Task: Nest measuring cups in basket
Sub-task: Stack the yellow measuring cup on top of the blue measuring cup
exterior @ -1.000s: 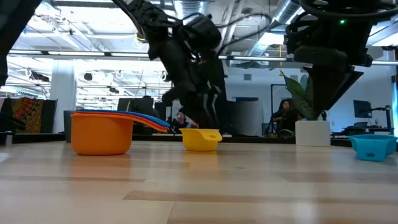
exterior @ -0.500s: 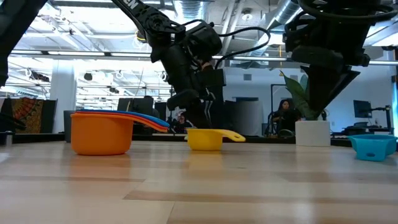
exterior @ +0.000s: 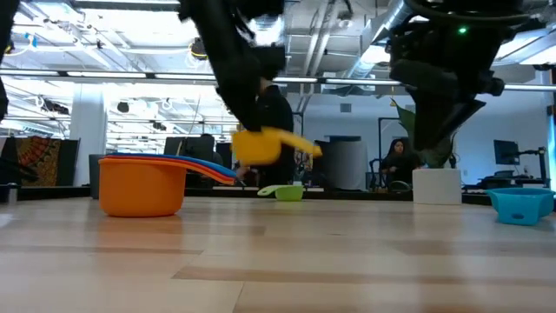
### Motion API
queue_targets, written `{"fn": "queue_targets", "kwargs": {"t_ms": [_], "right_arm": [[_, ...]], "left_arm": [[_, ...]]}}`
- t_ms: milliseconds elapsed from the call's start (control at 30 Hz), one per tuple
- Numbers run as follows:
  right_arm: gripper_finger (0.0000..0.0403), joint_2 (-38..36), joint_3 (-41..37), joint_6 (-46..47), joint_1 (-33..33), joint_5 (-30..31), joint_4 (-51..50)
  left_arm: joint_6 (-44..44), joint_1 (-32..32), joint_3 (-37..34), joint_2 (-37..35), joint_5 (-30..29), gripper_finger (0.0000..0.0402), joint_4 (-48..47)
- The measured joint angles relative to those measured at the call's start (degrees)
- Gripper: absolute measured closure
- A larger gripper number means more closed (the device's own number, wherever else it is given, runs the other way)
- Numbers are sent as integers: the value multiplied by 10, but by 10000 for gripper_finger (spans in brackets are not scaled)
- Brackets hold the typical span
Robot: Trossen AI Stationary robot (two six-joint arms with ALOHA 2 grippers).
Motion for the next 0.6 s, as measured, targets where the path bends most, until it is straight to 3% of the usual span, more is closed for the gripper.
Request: {"fn": "queue_targets", "kwargs": {"t_ms": [333,500,600], "right_arm": [[255,0,0,-2,7,17,26],[260,0,0,-27,3,18,44],[262,0,0,-44,-3,16,59]], "left_arm": [[-270,-163,-150,-182,-154,401,-38],[-429,-232,-209,-218,-225,401,-36],[-495,-258,-224,-217,-233,401,-33]]}}
